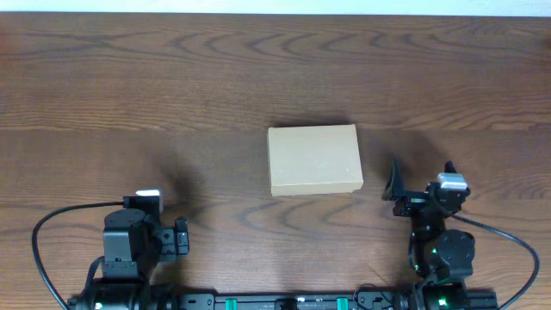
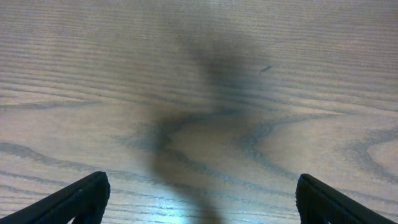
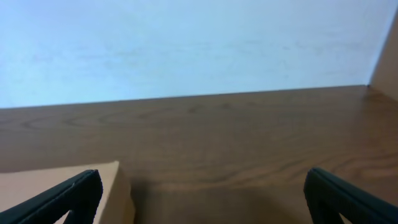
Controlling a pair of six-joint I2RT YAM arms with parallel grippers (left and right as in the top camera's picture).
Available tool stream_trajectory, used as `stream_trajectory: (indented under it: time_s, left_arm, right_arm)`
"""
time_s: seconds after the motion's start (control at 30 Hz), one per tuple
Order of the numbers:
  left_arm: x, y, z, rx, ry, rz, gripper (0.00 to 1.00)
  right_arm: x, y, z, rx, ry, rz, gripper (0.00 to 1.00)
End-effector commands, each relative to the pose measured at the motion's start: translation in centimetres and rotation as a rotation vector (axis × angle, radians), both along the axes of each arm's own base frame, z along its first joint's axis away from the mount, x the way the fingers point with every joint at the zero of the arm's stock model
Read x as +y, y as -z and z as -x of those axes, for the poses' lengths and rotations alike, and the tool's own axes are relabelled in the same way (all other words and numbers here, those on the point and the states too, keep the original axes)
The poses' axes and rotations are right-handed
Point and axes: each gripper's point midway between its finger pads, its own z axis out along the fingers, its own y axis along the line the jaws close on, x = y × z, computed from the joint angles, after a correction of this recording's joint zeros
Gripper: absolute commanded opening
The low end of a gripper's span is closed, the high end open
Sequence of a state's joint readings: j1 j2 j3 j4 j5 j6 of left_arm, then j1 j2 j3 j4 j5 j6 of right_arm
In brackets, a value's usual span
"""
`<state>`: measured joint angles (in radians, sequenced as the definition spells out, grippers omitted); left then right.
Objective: Pack container
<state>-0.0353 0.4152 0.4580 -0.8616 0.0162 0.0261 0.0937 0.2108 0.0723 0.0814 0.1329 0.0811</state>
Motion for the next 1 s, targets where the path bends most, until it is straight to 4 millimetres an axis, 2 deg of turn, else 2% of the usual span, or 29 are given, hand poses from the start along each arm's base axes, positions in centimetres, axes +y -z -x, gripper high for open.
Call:
stream_trajectory:
  time_s: [0.0, 0.2, 0.3, 0.4, 0.97]
  left_arm:
    - [0.0, 0.1, 0.1, 0.001, -0.006, 0.003, 0.95]
    - [0.0, 0.1, 0.1, 0.001, -0.006, 0.003, 0.95]
    - [0.0, 0.1, 0.1, 0.001, -0.006, 0.003, 0.95]
    - [0.0, 0.1, 0.1, 0.001, -0.005, 0.002, 0.95]
    - [0.0, 0.1, 0.1, 0.001, -0.006, 0.003, 0.95]
  right_arm:
    - [0.2, 0.4, 0.2, -0.021, -0.014, 0.041, 0.99]
    - [0.4, 1.5, 0.7, -0.010, -0.032, 0.066, 0.99]
    - [1.0, 2.8, 1.1, 0.036, -0.067, 0.083, 0.99]
    - [1.8, 2.4, 1.2, 0.016, -0.121, 0.153, 0.99]
    - [1.2, 2.3, 1.2, 0.017, -0.086, 0.109, 0.99]
